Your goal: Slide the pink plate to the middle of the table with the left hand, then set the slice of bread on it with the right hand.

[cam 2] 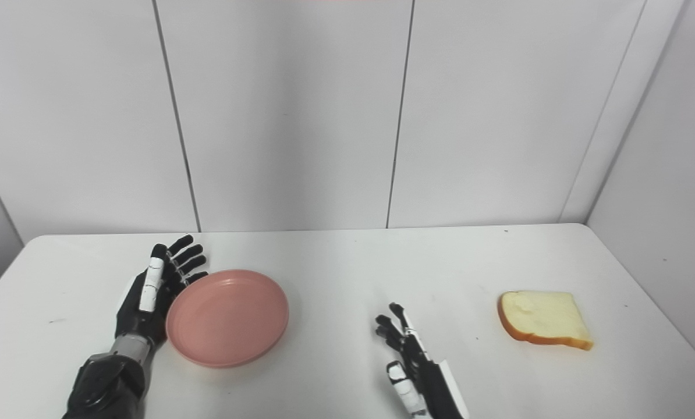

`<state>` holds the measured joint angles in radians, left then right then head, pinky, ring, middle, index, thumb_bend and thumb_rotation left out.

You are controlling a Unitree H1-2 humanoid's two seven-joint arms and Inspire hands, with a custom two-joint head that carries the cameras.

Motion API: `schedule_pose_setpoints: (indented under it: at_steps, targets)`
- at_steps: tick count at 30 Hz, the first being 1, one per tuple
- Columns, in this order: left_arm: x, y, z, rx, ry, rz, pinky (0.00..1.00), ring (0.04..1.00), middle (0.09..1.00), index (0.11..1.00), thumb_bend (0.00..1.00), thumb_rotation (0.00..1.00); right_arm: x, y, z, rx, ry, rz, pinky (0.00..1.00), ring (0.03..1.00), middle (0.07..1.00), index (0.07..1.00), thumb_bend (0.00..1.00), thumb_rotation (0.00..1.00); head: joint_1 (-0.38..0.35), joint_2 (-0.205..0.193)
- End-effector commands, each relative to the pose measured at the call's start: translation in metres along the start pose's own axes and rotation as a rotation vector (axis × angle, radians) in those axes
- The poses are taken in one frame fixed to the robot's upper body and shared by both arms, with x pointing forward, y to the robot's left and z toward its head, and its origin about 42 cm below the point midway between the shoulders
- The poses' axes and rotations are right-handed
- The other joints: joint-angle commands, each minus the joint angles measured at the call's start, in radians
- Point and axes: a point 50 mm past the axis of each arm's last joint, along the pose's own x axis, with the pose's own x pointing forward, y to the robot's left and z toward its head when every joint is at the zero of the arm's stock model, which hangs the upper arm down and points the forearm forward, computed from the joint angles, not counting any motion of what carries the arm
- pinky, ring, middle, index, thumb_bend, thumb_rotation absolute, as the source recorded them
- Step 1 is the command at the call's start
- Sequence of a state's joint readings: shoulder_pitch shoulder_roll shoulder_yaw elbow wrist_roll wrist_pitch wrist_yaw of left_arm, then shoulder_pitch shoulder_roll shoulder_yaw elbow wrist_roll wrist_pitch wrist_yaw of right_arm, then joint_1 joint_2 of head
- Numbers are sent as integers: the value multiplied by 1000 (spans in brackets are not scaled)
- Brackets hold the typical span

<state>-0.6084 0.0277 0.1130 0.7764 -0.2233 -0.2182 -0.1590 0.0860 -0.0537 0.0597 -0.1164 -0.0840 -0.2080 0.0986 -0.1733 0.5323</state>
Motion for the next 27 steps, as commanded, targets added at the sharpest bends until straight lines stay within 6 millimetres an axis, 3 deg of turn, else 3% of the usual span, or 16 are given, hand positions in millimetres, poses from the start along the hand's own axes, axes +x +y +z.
schedule_pose_setpoints:
  at_steps: [1, 7, 13, 27]
  targets:
    - [2, -12, -1, 6, 24, 7, 716, 787, 786, 757, 893, 837, -23, 25, -24, 67, 129, -9, 915, 869, 894, 966, 828, 1000, -18, 4]
    - [1, -35, -4, -22, 37, 18, 705, 791, 787, 727, 907, 851, -17, 36, -18, 65, 110, -7, 912, 853, 887, 963, 806, 1000, -81, 17]
    - [-3, -45, -7, -37, 52, 8, 724, 790, 785, 730, 892, 847, -12, 48, -13, 57, 113, -9, 919, 874, 892, 967, 802, 1000, -140, 21]
    - [-9, -61, -16, -59, 74, -29, 706, 773, 777, 729, 911, 841, -7, 57, -8, 51, 110, -11, 915, 896, 912, 972, 748, 1000, -174, 20]
